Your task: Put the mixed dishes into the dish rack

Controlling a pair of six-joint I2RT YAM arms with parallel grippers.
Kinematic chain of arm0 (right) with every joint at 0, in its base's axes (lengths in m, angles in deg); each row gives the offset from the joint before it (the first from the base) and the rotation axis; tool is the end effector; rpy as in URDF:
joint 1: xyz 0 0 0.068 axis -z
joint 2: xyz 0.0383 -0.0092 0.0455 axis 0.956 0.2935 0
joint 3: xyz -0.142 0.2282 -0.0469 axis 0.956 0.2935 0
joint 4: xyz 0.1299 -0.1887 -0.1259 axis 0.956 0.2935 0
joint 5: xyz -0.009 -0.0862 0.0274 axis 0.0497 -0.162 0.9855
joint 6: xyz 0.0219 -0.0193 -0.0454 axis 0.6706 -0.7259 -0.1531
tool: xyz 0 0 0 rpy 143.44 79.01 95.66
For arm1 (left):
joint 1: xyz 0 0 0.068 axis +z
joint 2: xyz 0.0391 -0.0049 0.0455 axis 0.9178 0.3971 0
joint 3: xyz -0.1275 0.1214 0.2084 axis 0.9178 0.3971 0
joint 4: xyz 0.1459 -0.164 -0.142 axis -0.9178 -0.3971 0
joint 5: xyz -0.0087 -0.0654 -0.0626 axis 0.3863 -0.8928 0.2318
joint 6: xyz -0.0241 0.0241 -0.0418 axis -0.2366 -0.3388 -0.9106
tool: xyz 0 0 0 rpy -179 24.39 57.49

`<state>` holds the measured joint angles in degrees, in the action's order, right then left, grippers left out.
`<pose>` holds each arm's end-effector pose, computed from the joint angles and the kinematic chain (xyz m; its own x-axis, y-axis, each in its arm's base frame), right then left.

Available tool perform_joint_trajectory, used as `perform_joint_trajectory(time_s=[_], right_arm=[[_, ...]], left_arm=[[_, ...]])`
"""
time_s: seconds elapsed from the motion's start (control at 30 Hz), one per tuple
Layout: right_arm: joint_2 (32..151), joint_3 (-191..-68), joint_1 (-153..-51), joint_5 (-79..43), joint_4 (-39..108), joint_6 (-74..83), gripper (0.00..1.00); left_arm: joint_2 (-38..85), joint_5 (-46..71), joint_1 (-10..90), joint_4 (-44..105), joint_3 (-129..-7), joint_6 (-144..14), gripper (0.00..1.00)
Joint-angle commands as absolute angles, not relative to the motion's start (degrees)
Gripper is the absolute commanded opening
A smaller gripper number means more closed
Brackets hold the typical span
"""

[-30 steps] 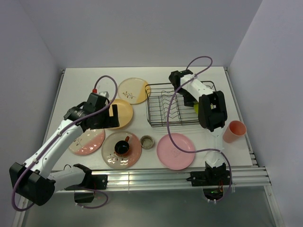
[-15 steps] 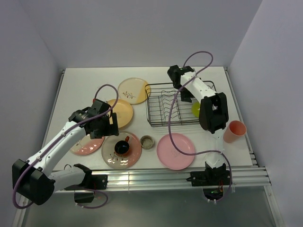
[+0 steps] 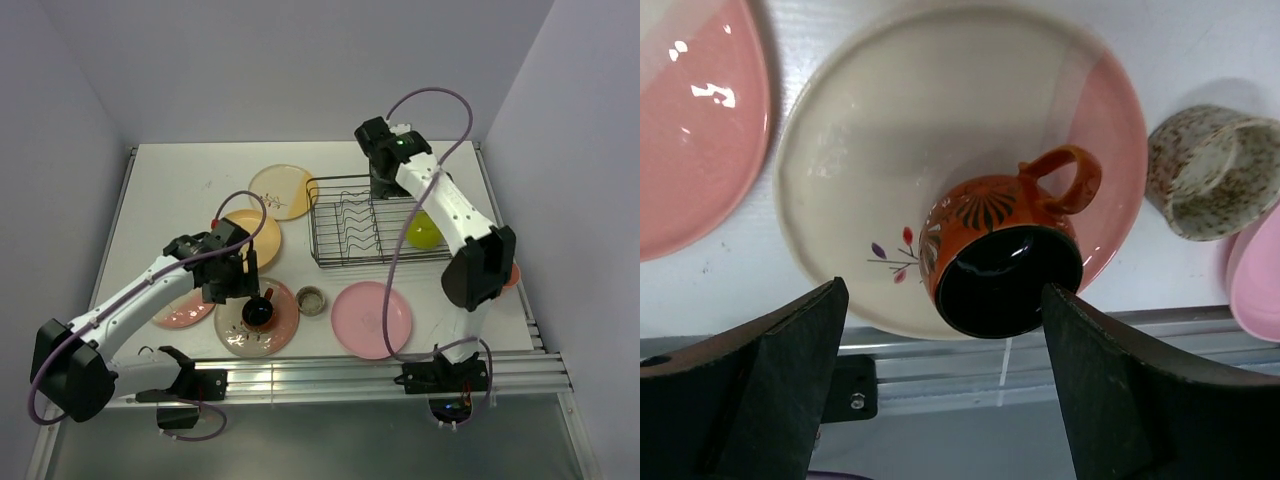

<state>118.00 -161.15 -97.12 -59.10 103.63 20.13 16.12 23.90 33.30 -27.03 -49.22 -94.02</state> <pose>0.3558 0.1381 0.3250 -0.8578 -0.0362 -0.5127 0.1725 0.9193 -0.3536 0.1774 -0.1141 0.2503 -0.9450 -0.1524 -0.2893 -0.1046 0.9791 -0.1743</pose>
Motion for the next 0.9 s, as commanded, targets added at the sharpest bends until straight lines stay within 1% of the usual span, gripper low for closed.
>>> perform_joint_trajectory(time_s=[0.0,0.03,0.07,0.2,0.4,0.5,0.53,0.57,0.6,0.67,0.7,0.73,0.8,0.83,0.87], right_arm=[[108.00,-160.39,-98.86,-57.08,103.92,21.87,0.80],[106.40,-159.60,-99.03,-56.37,104.10,22.39,0.80],[105.08,-159.16,-99.47,-55.76,104.10,22.66,0.80],[97.27,-156.70,-100.09,-54.00,104.80,23.36,0.79],[89.70,-151.52,-100.27,-49.25,106.12,24.85,0.79],[86.79,-150.19,-100.35,-47.40,106.64,24.68,0.78],[86.35,-149.93,-100.27,-47.31,107.34,24.59,0.78],[85.65,-149.84,-100.27,-47.14,107.70,24.42,0.78],[85.30,-150.01,-100.27,-47.14,107.96,23.81,0.78],[84.68,-150.36,-100.27,-47.49,108.84,23.28,0.77],[84.42,-150.71,-100.27,-47.58,109.02,22.75,0.78],[84.24,-150.98,-100.27,-47.49,109.11,22.57,0.77],[84.06,-151.85,-100.27,-46.88,109.37,22.05,0.77],[84.06,-152.30,-100.27,-46.70,109.54,22.04,0.77],[84.32,-152.65,-100.27,-46.26,109.63,21.96,0.77]], left_arm=[[16.34,23.93,32.59,-27.60,-47.58,-96.48,0.81],[16.34,23.50,32.59,-27.25,-47.06,-96.74,0.77],[16.34,22.97,32.59,-26.90,-46.53,-97.27,0.75],[16.07,21.48,32.59,-26.46,-43.10,-98.85,0.72],[17.74,18.66,32.59,-23.03,-39.49,-100.17,0.68],[18.79,17.52,32.59,-21.45,-39.41,-100.52,0.59],[19.15,17.17,32.59,-21.01,-39.32,-100.70,0.53],[19.50,16.73,32.67,-20.05,-39.40,-100.70,0.50],[20.11,15.33,32.59,-19.34,-39.32,-100.79,0.45],[20.73,13.74,32.59,-18.02,-39.14,-101.05,0.44],[21.51,13.21,32.67,-17.32,-39.14,-101.23,0.41],[21.96,12.86,32.59,-17.23,-39.40,-101.05,0.35],[23.19,12.51,32.68,-17.49,-39.93,-100.79,0.26],[23.28,12.85,32.59,-17.66,-40.72,-100.62,0.17],[23.28,12.77,32.59,-17.84,-41.07,-100.79,0.12]])
